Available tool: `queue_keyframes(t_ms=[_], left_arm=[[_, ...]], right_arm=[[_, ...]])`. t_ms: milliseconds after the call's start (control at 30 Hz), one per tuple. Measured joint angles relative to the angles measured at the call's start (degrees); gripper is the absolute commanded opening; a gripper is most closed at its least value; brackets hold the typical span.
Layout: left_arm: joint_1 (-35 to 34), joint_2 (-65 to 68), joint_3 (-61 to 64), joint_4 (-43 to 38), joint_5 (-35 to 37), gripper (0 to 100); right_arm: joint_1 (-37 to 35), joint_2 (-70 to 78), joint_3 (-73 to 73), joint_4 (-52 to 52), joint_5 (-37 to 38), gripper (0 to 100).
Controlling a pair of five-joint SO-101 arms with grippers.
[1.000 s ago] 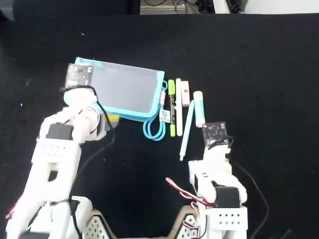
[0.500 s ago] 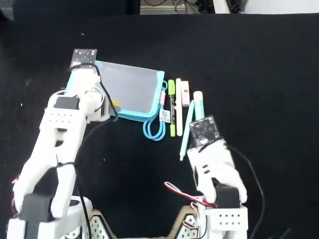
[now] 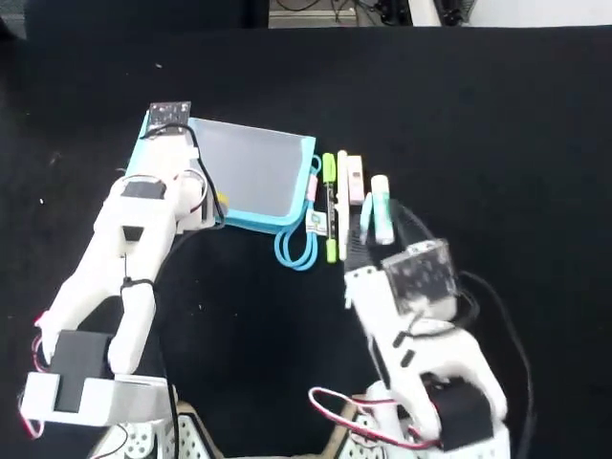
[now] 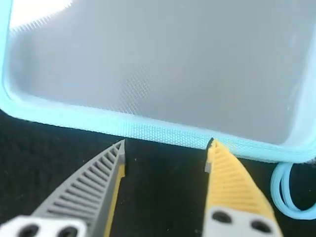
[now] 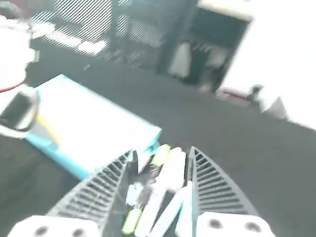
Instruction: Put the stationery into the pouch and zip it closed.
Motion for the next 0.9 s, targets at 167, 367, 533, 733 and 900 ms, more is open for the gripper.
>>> queue_keyframes(t_ms=[167, 367, 533, 733, 900], left_arm=[[-0.2, 0.1, 0.6, -0.9, 1.8, 26], [-3.0, 0.1, 0.8, -1.1, 4.5, 26], [-5.2, 0.1, 2.4, -1.1, 5.3, 26], [-3.3, 0.1, 3.3, -1.1, 5.5, 25], [-3.2, 0.1, 3.3, -1.1, 5.5, 25]], right_arm=[[-5.8, 12.9, 2.2, -8.7, -7.4, 14.2], [-6.9, 30.0, 10.1, -28.8, -15.5, 14.2], [-6.9, 40.7, 10.2, -36.1, -20.9, 14.2], [-6.9, 54.0, 6.6, -38.4, -21.7, 14.1], [-9.1, 63.6, 2.5, -38.6, -21.7, 14.1]])
